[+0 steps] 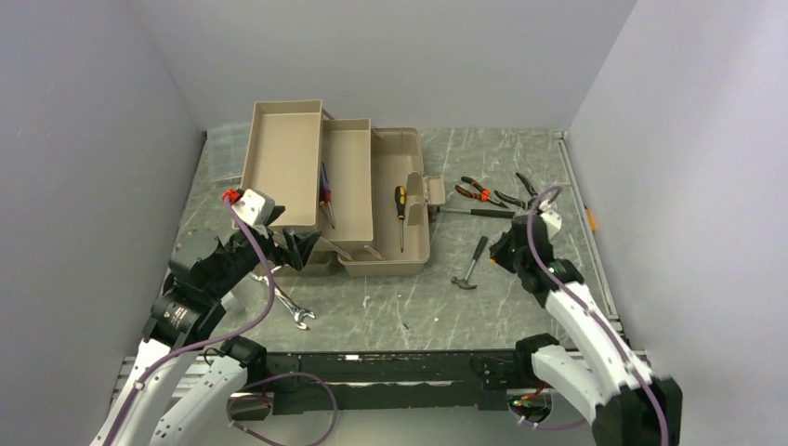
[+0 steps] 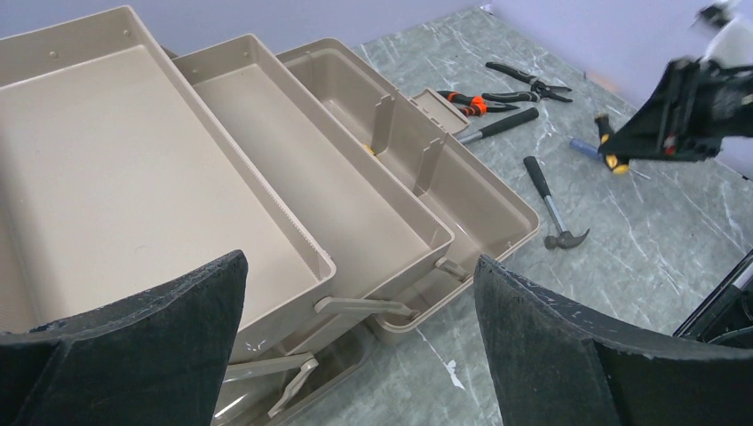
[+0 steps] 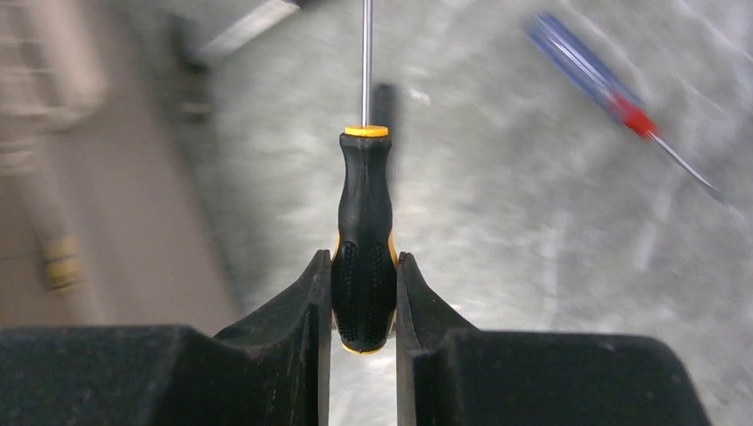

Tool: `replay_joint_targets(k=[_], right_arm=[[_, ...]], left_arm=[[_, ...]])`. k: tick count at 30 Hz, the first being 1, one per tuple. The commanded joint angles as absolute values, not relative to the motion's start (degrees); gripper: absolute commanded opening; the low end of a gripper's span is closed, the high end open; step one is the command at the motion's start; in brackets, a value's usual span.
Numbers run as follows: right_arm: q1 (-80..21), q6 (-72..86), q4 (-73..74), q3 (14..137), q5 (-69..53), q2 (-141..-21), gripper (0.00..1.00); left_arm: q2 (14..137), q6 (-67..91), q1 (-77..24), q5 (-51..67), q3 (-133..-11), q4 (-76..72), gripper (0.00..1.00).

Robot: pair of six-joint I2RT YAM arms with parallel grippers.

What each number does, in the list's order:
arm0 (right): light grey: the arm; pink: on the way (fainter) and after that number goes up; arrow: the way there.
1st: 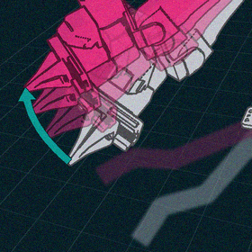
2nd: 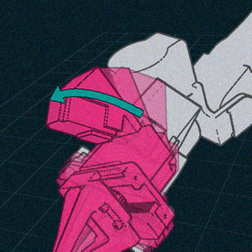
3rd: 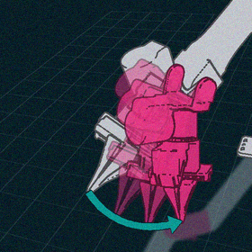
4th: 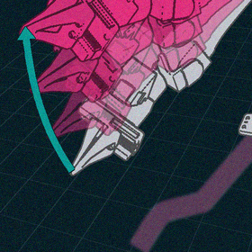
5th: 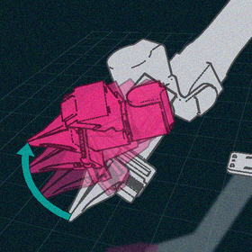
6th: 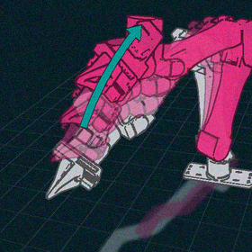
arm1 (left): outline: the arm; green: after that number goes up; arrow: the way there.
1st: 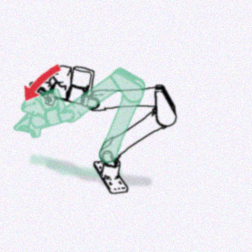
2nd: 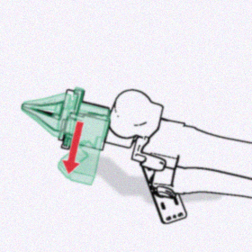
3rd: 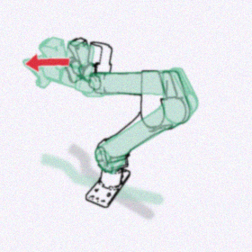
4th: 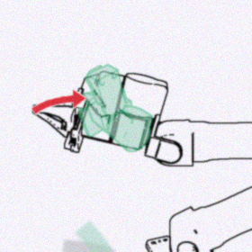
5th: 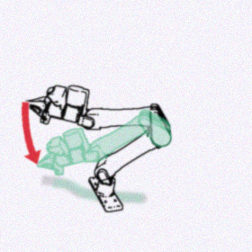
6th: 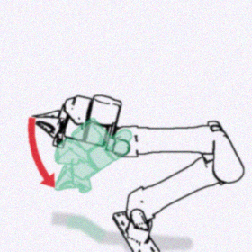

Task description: Pack the tool kit

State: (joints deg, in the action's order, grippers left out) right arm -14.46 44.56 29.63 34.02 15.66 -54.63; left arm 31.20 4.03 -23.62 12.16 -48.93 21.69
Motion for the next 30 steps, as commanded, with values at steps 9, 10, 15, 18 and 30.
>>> replay_joint_targets(k=[9, 10, 15, 18, 30], right_arm=[[-19.7, 36.2, -1.6, 41.7, -22.1, -52.9, 0.0], [-21.8, 35.7, -1.7, 42.9, -20.7, -55.5, 0.0], [-30.5, 35.3, -4.2, 47.5, -14.0, -65.4, 0.0], [-32.4, 37.1, -6.1, 50.7, -14.1, -73.3, 0.0], [-36.1, 38.7, 4.1, 65.5, -5.4, -94.8, 0.37]], left_arm=[[31.0, 3.7, -23.6, 12.8, -49.4, 19.8, 0.99], [31.1, 3.7, -23.6, 12.8, -49.4, 19.8, 0.99], [30.8, 3.5, -23.6, 12.3, -49.3, 19.9, 0.99], [30.9, 3.5, -23.5, 12.3, -49.3, 19.9, 0.99], [30.9, 3.5, -23.4, 12.0, -49.3, 20.0, 0.99]])
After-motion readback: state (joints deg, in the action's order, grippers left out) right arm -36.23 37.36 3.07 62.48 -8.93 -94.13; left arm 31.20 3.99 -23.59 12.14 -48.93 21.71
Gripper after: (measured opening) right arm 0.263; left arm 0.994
